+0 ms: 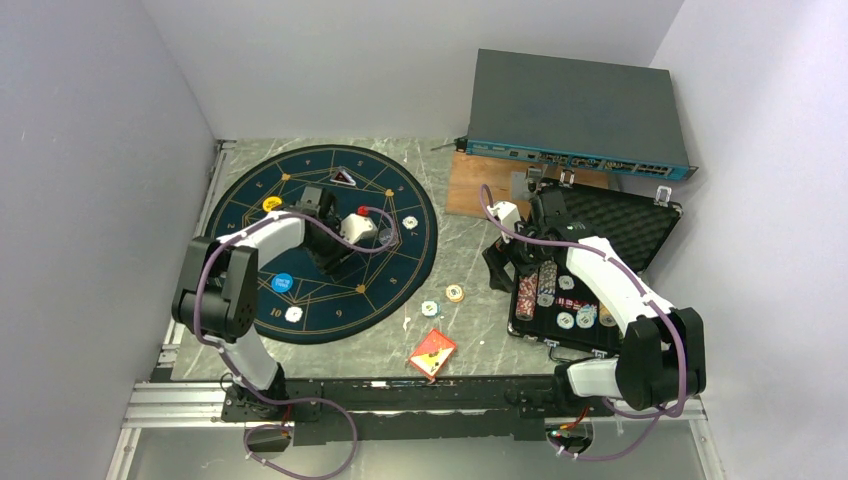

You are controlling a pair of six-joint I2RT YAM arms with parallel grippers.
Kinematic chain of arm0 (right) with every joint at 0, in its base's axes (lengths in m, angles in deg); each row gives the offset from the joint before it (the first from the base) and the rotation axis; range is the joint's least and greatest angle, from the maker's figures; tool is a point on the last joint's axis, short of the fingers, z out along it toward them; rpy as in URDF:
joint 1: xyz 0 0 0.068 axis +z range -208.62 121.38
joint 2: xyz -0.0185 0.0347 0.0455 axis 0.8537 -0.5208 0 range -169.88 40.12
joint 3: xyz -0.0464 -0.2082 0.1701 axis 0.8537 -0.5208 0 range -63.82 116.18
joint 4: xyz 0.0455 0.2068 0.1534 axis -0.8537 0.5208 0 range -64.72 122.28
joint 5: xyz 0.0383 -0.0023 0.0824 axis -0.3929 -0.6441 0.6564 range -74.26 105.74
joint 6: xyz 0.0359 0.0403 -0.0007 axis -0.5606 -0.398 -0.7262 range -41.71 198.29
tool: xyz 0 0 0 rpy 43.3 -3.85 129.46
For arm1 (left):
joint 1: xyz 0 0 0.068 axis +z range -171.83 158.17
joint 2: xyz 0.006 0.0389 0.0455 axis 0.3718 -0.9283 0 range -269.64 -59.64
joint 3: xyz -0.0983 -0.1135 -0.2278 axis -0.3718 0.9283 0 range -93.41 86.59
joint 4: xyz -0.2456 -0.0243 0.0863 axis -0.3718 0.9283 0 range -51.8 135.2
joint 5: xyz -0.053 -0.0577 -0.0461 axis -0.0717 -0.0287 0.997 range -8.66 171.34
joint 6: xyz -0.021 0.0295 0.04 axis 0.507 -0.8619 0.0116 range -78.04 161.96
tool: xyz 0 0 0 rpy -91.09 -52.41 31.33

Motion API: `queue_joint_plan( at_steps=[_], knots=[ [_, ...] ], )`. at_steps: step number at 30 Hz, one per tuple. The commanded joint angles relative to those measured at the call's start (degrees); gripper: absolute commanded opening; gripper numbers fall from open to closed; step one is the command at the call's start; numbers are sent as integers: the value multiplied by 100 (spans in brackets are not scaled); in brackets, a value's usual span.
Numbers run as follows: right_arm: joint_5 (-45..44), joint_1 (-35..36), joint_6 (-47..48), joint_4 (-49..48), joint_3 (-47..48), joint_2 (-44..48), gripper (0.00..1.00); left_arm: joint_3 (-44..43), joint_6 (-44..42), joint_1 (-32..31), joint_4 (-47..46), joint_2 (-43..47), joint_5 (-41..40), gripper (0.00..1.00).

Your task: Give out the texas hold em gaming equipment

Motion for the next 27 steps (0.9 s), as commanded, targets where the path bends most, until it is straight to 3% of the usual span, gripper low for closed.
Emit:
queue_joint_plan(
  at_steps=[1, 8, 15, 22, 27],
  knots=[
    [77, 28, 96, -12, -3, 29, 100, -330, -205, 488, 503, 396, 195, 35],
    [117, 23, 100, -5, -6, 49, 100, -1340, -426, 1610, 866, 67, 389, 35],
    [109, 28, 109, -13, -30, 60, 100, -3151, -303, 2588, 1073, -1128, 453, 35],
    [108, 28, 116, -8, -24, 7, 100, -4752, 34, 3075, 950, -2455, 425, 34],
    [103, 26, 119, -4, -21, -53, 99, -5416, 10, 3106, 922, -3095, 158, 35]
  ],
)
